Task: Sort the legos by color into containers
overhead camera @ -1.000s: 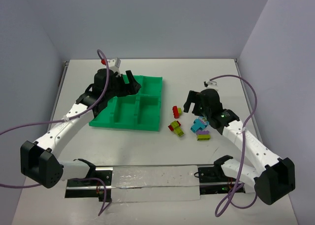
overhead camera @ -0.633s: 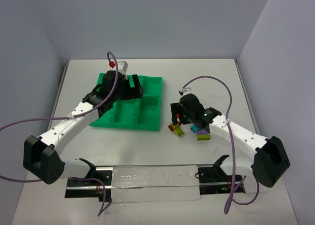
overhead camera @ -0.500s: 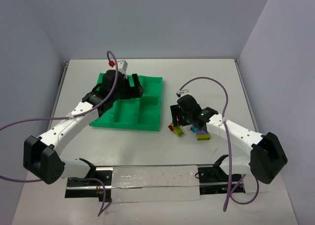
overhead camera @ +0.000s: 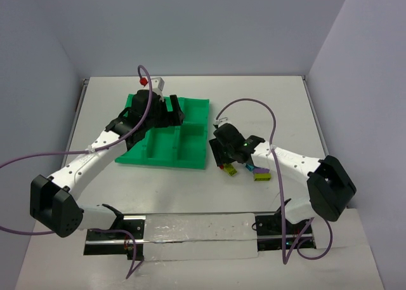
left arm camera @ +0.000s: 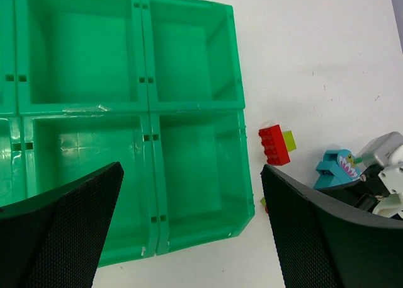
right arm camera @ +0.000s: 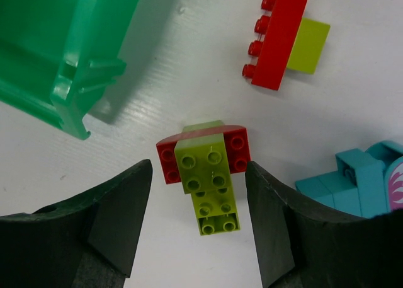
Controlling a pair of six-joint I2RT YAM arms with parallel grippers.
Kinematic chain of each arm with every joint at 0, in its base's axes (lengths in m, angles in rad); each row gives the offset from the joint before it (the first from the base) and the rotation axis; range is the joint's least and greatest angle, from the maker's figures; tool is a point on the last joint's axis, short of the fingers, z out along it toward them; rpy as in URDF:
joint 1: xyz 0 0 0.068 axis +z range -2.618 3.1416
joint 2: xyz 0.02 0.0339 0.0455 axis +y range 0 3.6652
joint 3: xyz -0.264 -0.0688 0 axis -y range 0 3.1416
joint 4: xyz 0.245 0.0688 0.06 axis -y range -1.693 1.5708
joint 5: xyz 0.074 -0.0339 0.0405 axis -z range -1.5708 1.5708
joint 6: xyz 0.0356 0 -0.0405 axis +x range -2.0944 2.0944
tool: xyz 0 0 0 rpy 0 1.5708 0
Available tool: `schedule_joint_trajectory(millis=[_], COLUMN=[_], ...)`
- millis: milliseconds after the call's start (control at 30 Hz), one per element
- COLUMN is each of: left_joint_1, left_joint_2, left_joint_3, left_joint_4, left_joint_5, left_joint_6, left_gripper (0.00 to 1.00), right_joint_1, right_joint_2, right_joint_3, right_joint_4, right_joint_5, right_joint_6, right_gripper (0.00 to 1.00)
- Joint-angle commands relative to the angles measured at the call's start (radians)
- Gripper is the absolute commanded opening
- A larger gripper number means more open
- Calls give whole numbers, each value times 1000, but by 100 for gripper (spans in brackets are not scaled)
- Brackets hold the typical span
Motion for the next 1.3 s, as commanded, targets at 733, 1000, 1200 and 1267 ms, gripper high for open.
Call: schedule_joint_trajectory(millis=[733, 1000, 1200, 1267], left_joint_1=[-2, -2, -2, -2], left_joint_2=[-33, -27, -16, -15], left_joint_3=[13, 26, 39, 43], left_joint_4=[6, 2, -1, -4], left_joint_5=[-17, -13, -10, -11], left_joint_6=[15, 19, 21, 24], left_gripper=[99, 99, 99, 99], right_joint_1=[7, 7, 6, 6], right_joint_2=[58, 63, 31, 19], right_joint_3=[10, 4, 25, 40], right_joint_4=[37, 43, 15, -9], right_joint_5=[5, -5, 0, 1], right_joint_6=[-23, -18, -10, -8], right_gripper=[50, 45, 8, 3])
